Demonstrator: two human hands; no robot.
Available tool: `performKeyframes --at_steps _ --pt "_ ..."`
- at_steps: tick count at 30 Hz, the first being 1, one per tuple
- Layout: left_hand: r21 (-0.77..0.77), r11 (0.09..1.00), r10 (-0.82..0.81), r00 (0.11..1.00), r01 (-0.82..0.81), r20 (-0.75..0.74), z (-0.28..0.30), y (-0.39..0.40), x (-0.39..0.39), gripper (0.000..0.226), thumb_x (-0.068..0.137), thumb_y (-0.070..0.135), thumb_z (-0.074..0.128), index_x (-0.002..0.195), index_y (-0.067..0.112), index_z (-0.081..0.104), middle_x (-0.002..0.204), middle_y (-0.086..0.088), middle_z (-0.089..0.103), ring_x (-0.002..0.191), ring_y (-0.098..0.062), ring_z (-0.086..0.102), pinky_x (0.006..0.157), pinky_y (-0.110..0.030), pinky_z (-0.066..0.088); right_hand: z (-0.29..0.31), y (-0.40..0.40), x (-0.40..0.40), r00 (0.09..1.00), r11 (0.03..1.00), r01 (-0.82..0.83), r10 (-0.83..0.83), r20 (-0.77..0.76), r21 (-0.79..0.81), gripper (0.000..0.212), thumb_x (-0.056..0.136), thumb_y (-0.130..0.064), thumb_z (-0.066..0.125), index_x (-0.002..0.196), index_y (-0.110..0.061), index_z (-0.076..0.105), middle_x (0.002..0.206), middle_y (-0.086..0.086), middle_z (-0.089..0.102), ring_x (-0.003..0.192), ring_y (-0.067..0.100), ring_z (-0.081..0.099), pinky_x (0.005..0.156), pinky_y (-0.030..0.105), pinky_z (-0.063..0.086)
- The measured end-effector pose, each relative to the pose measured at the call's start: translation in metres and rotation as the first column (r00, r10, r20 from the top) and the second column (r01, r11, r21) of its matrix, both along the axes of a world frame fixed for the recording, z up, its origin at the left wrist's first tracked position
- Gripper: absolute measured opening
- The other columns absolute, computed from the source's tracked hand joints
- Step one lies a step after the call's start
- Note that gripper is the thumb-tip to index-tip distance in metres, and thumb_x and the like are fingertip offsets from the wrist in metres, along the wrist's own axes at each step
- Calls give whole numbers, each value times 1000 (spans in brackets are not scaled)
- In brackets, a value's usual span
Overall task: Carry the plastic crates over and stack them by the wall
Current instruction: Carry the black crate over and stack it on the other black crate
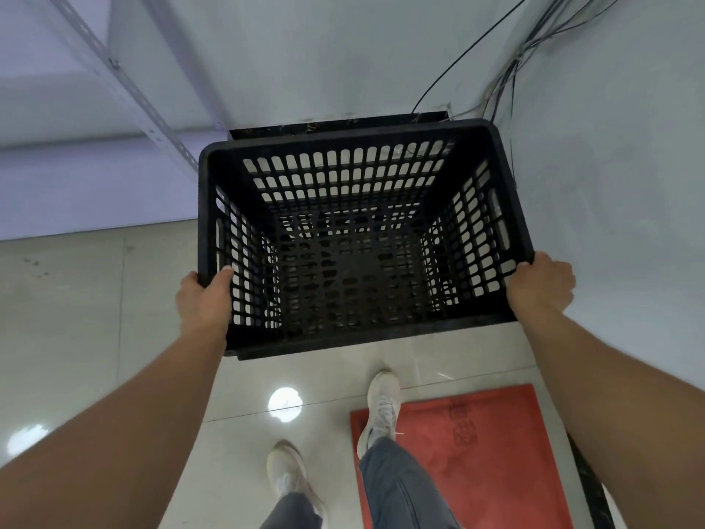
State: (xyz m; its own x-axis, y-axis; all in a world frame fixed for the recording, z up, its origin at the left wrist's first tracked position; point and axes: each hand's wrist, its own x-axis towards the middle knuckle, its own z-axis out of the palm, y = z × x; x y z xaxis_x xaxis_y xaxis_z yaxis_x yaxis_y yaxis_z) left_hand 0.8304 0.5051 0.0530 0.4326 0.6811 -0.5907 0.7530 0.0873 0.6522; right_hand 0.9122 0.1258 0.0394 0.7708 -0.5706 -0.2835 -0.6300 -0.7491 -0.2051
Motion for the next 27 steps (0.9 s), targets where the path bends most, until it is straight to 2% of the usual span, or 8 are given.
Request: performKeyframes --at_steps 2,4,7,12,19,22,24,27 --pt "130 984 -113 992 119 -52 -4 2 -5 78 63 63 54 130 26 42 135 -8 51 122 -33 51 97 -57 42 8 6 -7 995 994 -95 95 0 -59 43 97 -20 42 136 -1 42 142 24 36 129 40 35 106 46 29" --pt "194 949 -245 968 249 -45 13 -11 -7 72 73 53 55 137 23 41 140 -7 46 129 -30 44 105 -54 36 16 15 -15 985 984 -164 167 40 -70 49 95 -22 44 140 -5 40 146 21 34 131 39 32 108 47 27" --pt "77 945 -324 941 318 97 51 -33 -11 53 87 33 56 137 19 45 123 5 58 119 -20 52 106 -38 38 31 34 -27 976 977 -212 213 34 -36 53 94 -27 45 143 -9 37 146 18 34 133 37 32 110 48 26" --pt "-90 926 -347 921 366 174 84 -45 -30 55 97 25 49 148 18 30 146 2 43 118 -6 43 87 -8 28 70 66 -54 973 973 -229 228 40 30 56 96 -38 43 144 -11 35 149 15 32 138 33 29 111 46 23" --pt "-117 857 -473 856 502 206 133 -40 -71 61 96 35 50 150 23 27 145 1 45 132 -18 43 102 -25 29 122 84 -122 975 980 -179 164 152 88 54 96 -44 39 139 -11 45 144 14 40 132 30 40 110 45 30" --pt "-100 825 -526 821 556 224 147 -38 -89 61 96 37 50 150 23 27 133 4 50 122 -14 46 98 -23 30 137 87 -155 976 979 -100 62 211 177 47 94 -49 36 108 -14 65 120 13 56 108 29 56 95 40 44" --pt "-100 803 -556 799 588 230 152 -38 -102 60 96 38 49 150 23 28 130 5 51 121 -15 48 105 -28 33 148 87 -179 969 965 -40 -25 245 258 47 95 -45 34 87 -9 63 98 11 58 88 25 55 80 32 42" --pt "-100 776 -592 774 623 225 158 -41 -121 60 95 43 48 149 26 28 139 2 49 128 -20 47 110 -40 35 166 84 -217 970 945 34 -110 217 326 54 102 -38 30 101 3 65 94 13 58 87 25 53 76 30 35"
